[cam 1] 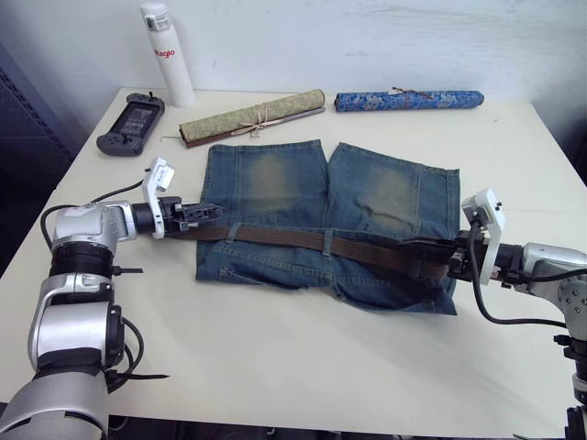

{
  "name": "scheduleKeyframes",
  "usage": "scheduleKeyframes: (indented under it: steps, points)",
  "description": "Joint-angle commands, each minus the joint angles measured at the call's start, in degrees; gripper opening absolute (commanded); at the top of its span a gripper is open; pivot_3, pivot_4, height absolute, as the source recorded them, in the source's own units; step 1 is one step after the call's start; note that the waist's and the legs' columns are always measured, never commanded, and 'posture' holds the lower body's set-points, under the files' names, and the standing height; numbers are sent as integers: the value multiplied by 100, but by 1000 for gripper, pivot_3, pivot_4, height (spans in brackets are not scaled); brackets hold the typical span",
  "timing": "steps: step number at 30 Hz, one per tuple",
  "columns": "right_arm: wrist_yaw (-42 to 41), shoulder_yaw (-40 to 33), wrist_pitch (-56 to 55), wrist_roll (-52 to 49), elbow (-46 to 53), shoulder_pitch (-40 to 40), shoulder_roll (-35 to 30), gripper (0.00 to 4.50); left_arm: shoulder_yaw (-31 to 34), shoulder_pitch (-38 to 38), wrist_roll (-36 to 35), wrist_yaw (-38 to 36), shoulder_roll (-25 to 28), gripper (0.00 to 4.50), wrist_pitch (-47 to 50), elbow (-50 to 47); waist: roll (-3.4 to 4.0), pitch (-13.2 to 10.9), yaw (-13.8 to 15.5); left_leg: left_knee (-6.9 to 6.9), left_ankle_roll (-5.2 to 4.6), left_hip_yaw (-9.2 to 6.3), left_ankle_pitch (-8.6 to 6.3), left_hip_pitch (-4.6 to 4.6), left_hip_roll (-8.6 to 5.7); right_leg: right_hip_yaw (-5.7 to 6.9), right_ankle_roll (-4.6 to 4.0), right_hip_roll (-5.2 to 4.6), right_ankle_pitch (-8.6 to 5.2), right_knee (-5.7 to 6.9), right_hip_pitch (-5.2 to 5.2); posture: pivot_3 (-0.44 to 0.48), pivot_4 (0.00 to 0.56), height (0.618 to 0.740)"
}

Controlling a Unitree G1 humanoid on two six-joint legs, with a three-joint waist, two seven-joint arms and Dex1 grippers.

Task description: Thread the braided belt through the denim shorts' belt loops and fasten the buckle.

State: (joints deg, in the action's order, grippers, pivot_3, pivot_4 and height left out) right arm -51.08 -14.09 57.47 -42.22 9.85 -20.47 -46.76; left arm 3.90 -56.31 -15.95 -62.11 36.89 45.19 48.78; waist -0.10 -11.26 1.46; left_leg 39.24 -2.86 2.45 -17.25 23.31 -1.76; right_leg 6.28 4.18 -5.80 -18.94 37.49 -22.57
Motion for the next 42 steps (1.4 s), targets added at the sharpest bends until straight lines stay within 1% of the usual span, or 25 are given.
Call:
scheduleKeyframes:
  steps: [1, 3, 6, 10, 12, 14, 15, 16, 17, 18, 19, 20, 22, 27, 30, 34, 36, 38, 39, 41, 42]
  points:
    - [84, -173, -37, -140, 130, -85, 10, 0, -395, -506, 266, -138, -242, 3560, 132, 330, 0, 0, 14, 0, 0, 0, 0, 0, -1, 2, 0, 0, 0, 1, 0, 0, 150, 686]
    - [142, -205, -21, -147, 169, -53, 1, 0, -709, -573, 466, -353, -285, 3560, 140, 414, 0, 0, 7, 2, 0, 0, 1, 0, -2, 2, 0, -1, 0, 1, 1, 0, 150, 686]
    - [219, -266, -8, -167, 202, -6, 5, 0, -1033, -554, 741, -458, -253, 3560, 52, 541, 0, 0, -10, 1, 0, 1, 0, 0, -3, 1, 0, -1, 0, 2, 1, 0, 150, 686]
    - [396, -380, -2, -256, 263, 103, 75, 0, -1195, -558, 989, -342, -280, 3560, -152, 790, 0, 0, -24, -2, 2, 3, 2, -3, 0, -2, -1, 4, -1, 5, -3, 0, 150, 686]
    - [488, -425, 2, -305, 309, 167, 112, 0, -1263, -596, 1029, -443, -293, 3560, -140, 841, -1, 1, -16, -1, 2, 3, 2, -5, 0, -3, -1, 2, -1, 4, 0, 0, 150, 686]
    - [533, -444, 5, -330, 328, 188, 125, 0, -1292, -626, 1014, -536, -284, 3005, -97, 826, -1, 1, -16, 0, 2, 3, 2, -5, 0, -3, -1, 1, -1, 5, 0, 0, 150, 686]
    - [550, -446, 3, -330, 326, 188, 127, 0, -1316, -635, 1006, -630, -257, 2881, -62, 788, -1, 1, -17, 0, 2, 3, 2, -5, 0, -3, -1, 1, -1, 5, 0, 0, 150, 686]
    - [564, -447, 1, -331, 325, 188, 126, 0, -1330, -641, 1010, -700, -238, 2358, -42, 766, 0, 1, -20, 0, 2, 3, 2, -5, 0, -3, -1, 2, -1, 5, 0, 0, 150, 686]
    - [573, -436, -18, -318, 286, 158, 115, 0, -1325, -664, 1008, -782, -200, 2009, -10, 750, -1, 1, -21, 0, 2, 3, 2, -5, 0, -4, -1, 2, -1, 5, -1, 0, 150, 686]
    - [582, -426, -32, -311, 258, 136, 106, 0, -1317, -681, 1013, -839, -174, 1542, 13, 742, -1, 1, -19, -1, 2, 3, 2, -5, 0, -3, -1, 2, -1, 5, -1, 0, 150, 686]
    - [589, -408, -47, -303, 224, 103, 98, 0, -1305, -690, 1028, -869, -151, 1247, -1, 744, -1, 0, -17, -1, 2, 3, 1, -4, 0, -3, -1, 2, -1, 4, -1, 0, 150, 686]
    - [593, -396, -56, -299, 203, 82, 92, 0, -1299, -697, 1040, -889, -135, 719, -14, 749, -1, 0, -16, -1, 1, 3, 1, -4, 0, -3, -1, 2, -1, 4, -1, 0, 150, 686]
    - [583, -360, -80, -278, 166, 39, 83, 0, -1270, -695, 1014, -990, -100, 27, -36, 721, -1, 0, -16, -1, 1, 3, 1, -4, 0, -3, -1, 1, -1, 4, -1, 0, 150, 686]
    - [530, -289, -123, -232, 101, -26, 71, 0, -1120, -724, 869, -1189, -46, 27, 38, 658, -1, 0, -16, -1, 1, 3, 2, -3, 0, -3, -1, 1, -1, 4, -2, 0, 150, 686]
    - [410, -359, -186, -284, 143, -18, 30, 0, -822, -820, 624, -1374, 67, 27, 155, 607, -1, 0, -17, 0, 1, 2, 2, -2, 0, -3, -1, 1, -1, 4, -2, 0, 150, 686]
    - [211, -525, -449, -346, 605, 280, 2, 0, -688, -576, 358, -2007, 385, 27, 133, 88, -1, 0, -22, 0, 1, 2, 1, -1, 0, -3, -1, 2, -1, 4, -4, 0, 150, 686]
    - [232, -518, -841, -55, 999, 691, -15, 0, -678, -231, 111, -2529, 631, 27, 172, -520, -1, 0, -23, -1, 2, 2, 1, -1, 0, -3, -1, 2, -1, 4, -4, 0, 150, 686]
    - [379, -576, -1629, 422, 1452, 1264, 192, 0, -505, 234, -228, -2882, 863, 27, 88, -1289, -1, 0, -23, -3, 2, 2, 1, -2, 0, -4, -2, 1, -1, 1, -3, 0, 150, 686]
    - [471, -621, -2073, 655, 1644, 1550, 349, 0, -358, 441, -416, -2888, 928, 27, 134, -1623, -1, 0, -22, -5, 2, 1, 1, -3, 0, -7, -2, 1, -1, 0, -3, 0, 150, 686]
    - [631, -666, -2710, 1058, 1906, 2056, 568, 0, -76, 771, -718, -2625, 954, 27, 258, -2108, -1, 0, -18, -5, 3, -2, 1, -3, 1, -8, -2, 1, -1, -2, -1, 0, 150, 686]
    - [657, -667, -3186, 1380, 1992, 2350, 660, 0, 56, 1004, -814, -2470, 942, 27, 154, -2383, -1, 0, -17, -4, 3, -1, 1, -4, 1, -9, -2, 1, -1, 0, 0, 0, 150, 686]
